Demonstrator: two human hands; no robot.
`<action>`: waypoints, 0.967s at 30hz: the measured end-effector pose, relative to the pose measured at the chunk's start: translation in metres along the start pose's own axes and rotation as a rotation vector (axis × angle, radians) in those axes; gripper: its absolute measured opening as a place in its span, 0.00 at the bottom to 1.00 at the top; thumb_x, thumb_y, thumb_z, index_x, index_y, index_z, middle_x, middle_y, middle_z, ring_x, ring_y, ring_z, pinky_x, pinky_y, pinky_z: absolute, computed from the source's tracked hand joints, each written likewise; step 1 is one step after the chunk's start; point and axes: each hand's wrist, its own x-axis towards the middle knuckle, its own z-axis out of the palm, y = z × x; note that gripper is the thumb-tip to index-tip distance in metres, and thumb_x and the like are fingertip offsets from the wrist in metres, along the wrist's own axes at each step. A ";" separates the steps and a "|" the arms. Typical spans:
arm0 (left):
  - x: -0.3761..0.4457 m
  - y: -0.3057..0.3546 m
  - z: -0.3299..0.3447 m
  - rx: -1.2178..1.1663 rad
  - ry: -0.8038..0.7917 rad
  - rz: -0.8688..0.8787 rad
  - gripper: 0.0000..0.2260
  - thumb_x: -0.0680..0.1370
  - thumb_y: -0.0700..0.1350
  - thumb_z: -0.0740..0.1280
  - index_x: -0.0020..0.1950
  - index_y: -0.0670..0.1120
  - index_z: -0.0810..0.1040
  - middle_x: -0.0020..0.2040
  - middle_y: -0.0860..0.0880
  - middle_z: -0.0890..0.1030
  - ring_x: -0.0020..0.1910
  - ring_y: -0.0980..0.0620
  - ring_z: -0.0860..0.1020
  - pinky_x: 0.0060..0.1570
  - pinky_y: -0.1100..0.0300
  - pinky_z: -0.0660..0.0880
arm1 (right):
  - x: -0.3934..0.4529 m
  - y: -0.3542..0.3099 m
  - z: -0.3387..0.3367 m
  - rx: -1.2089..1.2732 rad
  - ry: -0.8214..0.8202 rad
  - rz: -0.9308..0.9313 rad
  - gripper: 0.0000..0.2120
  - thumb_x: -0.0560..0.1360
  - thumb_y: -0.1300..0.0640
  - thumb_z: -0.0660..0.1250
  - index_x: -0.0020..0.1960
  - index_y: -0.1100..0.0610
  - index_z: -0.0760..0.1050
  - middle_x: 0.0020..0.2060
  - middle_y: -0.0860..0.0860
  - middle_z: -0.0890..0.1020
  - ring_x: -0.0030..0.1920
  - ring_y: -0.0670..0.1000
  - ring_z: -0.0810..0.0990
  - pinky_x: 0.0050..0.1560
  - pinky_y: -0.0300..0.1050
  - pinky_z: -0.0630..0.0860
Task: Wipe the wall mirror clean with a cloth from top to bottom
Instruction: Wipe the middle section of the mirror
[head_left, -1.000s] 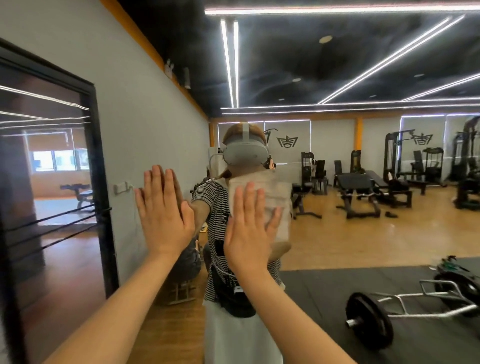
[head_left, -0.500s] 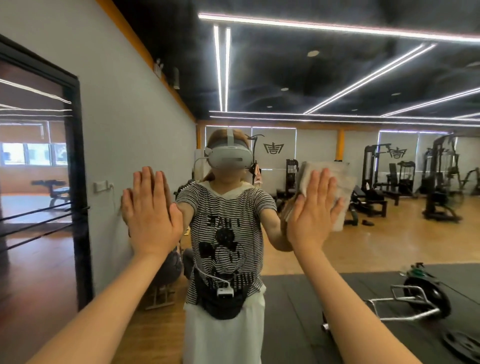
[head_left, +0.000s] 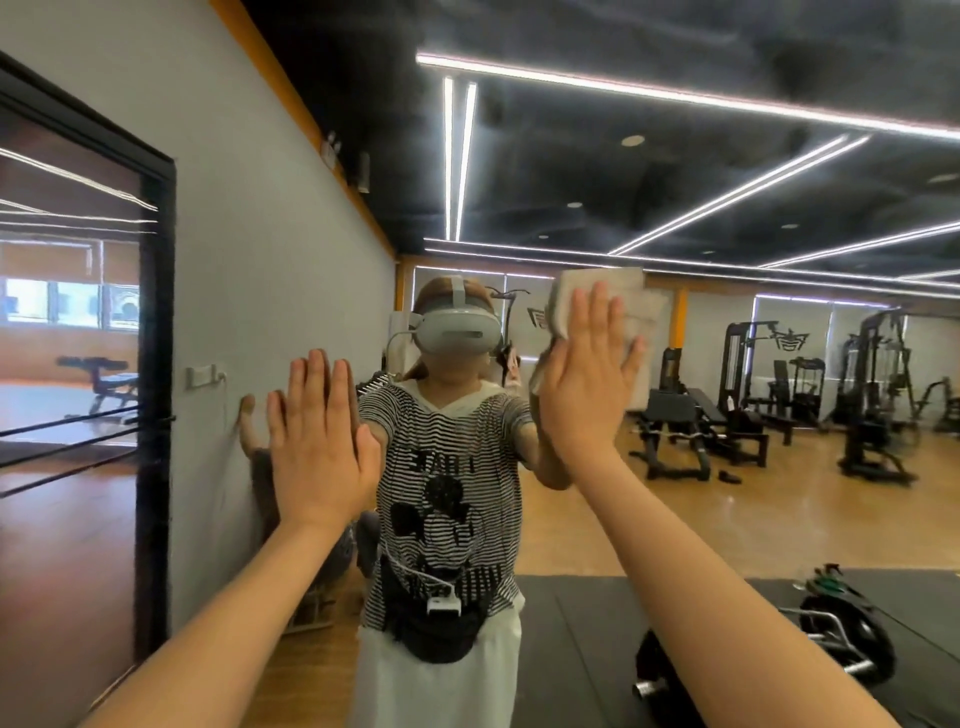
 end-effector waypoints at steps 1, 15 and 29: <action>0.000 0.000 0.000 0.001 0.004 0.001 0.30 0.75 0.48 0.53 0.77 0.38 0.56 0.76 0.36 0.60 0.76 0.40 0.55 0.75 0.54 0.38 | 0.011 0.004 -0.006 0.006 0.013 0.111 0.26 0.81 0.49 0.42 0.79 0.51 0.45 0.79 0.50 0.49 0.78 0.50 0.44 0.76 0.53 0.37; 0.000 0.000 0.002 0.019 0.021 0.001 0.29 0.76 0.47 0.53 0.76 0.38 0.58 0.76 0.36 0.60 0.75 0.39 0.56 0.75 0.53 0.39 | 0.010 -0.091 0.022 -0.104 -0.025 -0.254 0.29 0.79 0.52 0.46 0.79 0.55 0.50 0.78 0.54 0.54 0.78 0.55 0.49 0.74 0.64 0.44; 0.000 0.002 0.001 -0.001 0.000 -0.021 0.30 0.76 0.48 0.53 0.77 0.39 0.58 0.77 0.37 0.58 0.76 0.40 0.54 0.75 0.54 0.37 | -0.056 0.064 -0.002 -0.008 0.102 0.124 0.27 0.80 0.52 0.46 0.78 0.56 0.52 0.77 0.50 0.52 0.77 0.48 0.46 0.75 0.47 0.36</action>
